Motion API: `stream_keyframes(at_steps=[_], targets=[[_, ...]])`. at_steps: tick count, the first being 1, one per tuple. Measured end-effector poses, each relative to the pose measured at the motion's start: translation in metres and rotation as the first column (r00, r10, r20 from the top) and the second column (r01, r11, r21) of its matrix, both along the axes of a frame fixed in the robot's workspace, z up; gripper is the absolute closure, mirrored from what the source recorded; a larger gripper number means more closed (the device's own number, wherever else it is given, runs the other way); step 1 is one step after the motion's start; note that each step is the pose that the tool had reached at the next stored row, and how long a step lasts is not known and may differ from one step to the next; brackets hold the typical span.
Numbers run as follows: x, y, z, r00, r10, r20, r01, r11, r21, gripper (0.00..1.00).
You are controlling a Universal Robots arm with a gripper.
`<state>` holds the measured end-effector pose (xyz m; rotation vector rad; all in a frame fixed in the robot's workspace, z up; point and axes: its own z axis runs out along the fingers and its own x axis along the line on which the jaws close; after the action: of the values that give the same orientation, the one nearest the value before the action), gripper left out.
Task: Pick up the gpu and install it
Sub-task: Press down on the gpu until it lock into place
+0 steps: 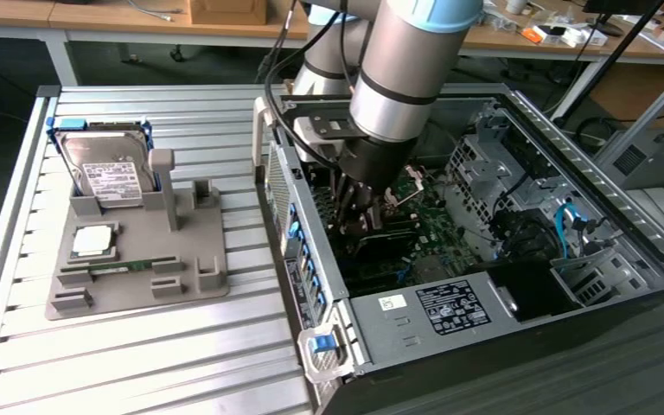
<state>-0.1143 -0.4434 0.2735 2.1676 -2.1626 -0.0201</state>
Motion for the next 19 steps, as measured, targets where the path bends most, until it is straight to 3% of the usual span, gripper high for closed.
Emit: stream_keyframes(at_steps=[19], targets=[[-0.0019,-0.0019,-0.0060,1.0000,0.002,0.0002,-0.002,1.0000,0.0002,0.89]])
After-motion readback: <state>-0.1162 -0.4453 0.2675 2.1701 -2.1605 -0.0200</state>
